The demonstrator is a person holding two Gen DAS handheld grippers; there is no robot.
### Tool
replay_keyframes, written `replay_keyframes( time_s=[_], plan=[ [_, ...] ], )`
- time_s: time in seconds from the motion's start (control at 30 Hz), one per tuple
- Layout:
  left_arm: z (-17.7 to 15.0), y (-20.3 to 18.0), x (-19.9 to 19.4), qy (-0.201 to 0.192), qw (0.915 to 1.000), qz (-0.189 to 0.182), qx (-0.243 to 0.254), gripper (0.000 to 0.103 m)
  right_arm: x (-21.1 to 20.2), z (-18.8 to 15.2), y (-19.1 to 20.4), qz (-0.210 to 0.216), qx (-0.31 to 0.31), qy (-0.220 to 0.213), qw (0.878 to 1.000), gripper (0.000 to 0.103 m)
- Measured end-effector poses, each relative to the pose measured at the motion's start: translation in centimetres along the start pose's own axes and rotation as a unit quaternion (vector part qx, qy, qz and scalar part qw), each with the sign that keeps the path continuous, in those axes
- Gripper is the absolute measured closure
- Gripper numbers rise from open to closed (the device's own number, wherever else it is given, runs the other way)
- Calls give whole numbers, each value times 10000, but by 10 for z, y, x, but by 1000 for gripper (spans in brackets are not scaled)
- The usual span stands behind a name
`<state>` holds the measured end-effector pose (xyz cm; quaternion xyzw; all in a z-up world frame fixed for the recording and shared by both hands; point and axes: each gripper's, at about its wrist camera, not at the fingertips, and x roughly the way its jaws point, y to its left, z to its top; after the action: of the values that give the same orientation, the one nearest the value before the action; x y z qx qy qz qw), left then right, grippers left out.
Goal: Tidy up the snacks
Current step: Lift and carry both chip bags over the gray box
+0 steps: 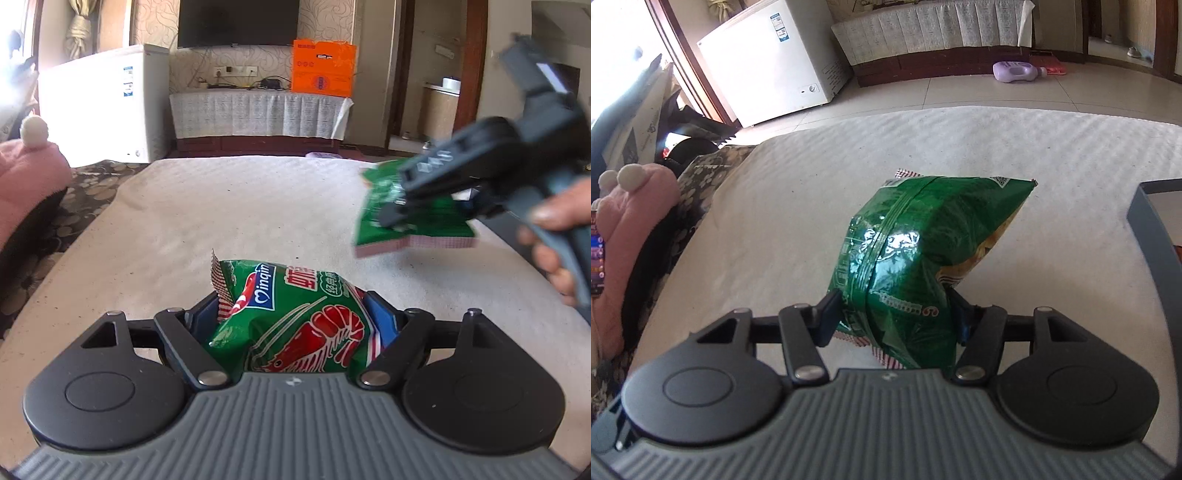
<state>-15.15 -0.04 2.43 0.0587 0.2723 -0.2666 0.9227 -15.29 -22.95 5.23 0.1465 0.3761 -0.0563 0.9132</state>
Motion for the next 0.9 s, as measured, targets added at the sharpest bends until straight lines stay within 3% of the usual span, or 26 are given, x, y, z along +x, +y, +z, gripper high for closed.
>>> replay_keyframes(
  time_s=[0.23, 0.4, 0.7, 0.9],
  plan=[
    [0, -23, -15, -102, 9989, 463, 64, 22, -74, -47, -25, 201, -430, -433, 9979, 42],
    [5, -45, -26, -264, 9973, 684, 51, 24, -116, -76, -36, 292, -662, -996, 9924, 42],
    [31, -105, -27, -497, 9950, 848, 196, 24, -153, -93, -76, 371, -734, -1487, 9855, 42],
    [49, -146, -18, -722, 9940, 712, 405, 24, -167, -101, -103, 252, -704, -1557, 9850, 42]
  ],
)
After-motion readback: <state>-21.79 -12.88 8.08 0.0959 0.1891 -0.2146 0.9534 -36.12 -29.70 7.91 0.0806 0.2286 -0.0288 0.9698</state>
